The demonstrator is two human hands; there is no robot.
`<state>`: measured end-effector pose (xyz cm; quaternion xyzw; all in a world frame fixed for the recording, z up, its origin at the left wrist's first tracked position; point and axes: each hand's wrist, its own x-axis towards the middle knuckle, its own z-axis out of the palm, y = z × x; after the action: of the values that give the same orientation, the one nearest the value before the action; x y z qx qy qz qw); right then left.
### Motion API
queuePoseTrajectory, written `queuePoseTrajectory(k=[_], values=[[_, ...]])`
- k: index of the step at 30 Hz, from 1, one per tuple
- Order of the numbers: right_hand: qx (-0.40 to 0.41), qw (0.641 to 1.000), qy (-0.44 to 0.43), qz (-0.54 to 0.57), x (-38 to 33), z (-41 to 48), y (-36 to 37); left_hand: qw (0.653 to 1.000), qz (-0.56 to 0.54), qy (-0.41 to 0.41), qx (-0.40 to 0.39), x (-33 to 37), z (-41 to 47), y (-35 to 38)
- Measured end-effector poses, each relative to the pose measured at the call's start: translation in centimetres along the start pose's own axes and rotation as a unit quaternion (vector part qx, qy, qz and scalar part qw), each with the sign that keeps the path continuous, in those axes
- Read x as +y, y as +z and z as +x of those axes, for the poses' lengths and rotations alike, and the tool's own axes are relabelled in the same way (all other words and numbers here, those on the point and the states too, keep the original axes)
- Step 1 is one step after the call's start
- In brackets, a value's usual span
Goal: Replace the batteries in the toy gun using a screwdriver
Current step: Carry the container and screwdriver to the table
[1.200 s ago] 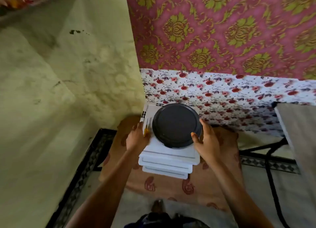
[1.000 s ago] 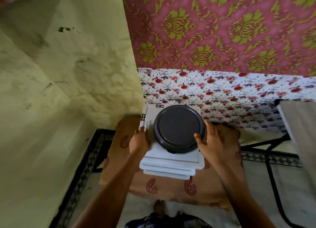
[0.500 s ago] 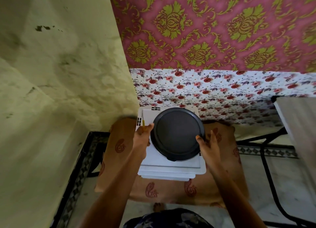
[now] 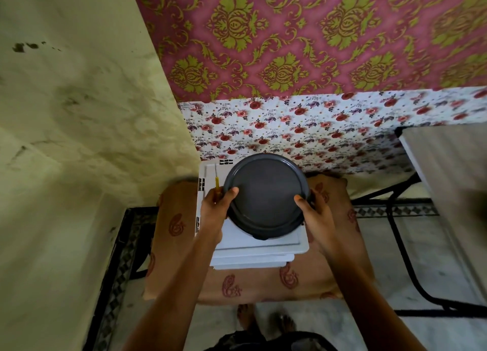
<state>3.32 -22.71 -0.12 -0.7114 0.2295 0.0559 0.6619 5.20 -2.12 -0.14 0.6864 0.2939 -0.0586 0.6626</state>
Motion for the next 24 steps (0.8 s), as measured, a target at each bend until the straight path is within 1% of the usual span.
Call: queuePoseTrajectory(k=[5,8,9,11,12,14,15,19,24], values=[[0.010,0.998,-0.057,0.010,-1.0,-2.4,-3.2,0.998,0.007,0.050,0.028,0.3,-2.7,2.0],[0.028,0.997,-0.062,0.026,-0.4,-3.3,-6.2,0.997,0.004,0.078,0.022,0.7,-5.4,4.7],[0.037,0.997,-0.063,0.032,-0.1,-4.2,-9.3,0.996,0.001,0.089,0.010,0.6,-7.6,7.2],[0.023,0.997,-0.068,-0.009,0.6,-3.8,-10.7,0.996,-0.013,0.089,0.016,0.5,-8.4,8.3],[0.030,0.997,-0.075,-0.011,0.6,-4.3,-12.6,0.996,-0.018,0.089,0.011,0.3,-9.5,9.7],[0.041,0.995,-0.078,0.038,0.4,-5.5,-17.2,0.996,-0.025,0.089,0.002,-0.4,-12.2,13.2],[0.048,0.995,-0.077,0.044,0.5,-5.8,-19.4,0.995,-0.032,0.093,-0.001,-0.7,-13.6,15.0],[0.078,0.992,-0.099,0.033,1.1,-7.2,-29.7,0.991,-0.097,0.089,-0.016,-2.4,-20.9,23.3],[0.110,0.987,-0.104,0.060,1.6,-8.5,-39.3,0.994,-0.069,0.066,-0.046,-3.9,-25.9,30.8]])
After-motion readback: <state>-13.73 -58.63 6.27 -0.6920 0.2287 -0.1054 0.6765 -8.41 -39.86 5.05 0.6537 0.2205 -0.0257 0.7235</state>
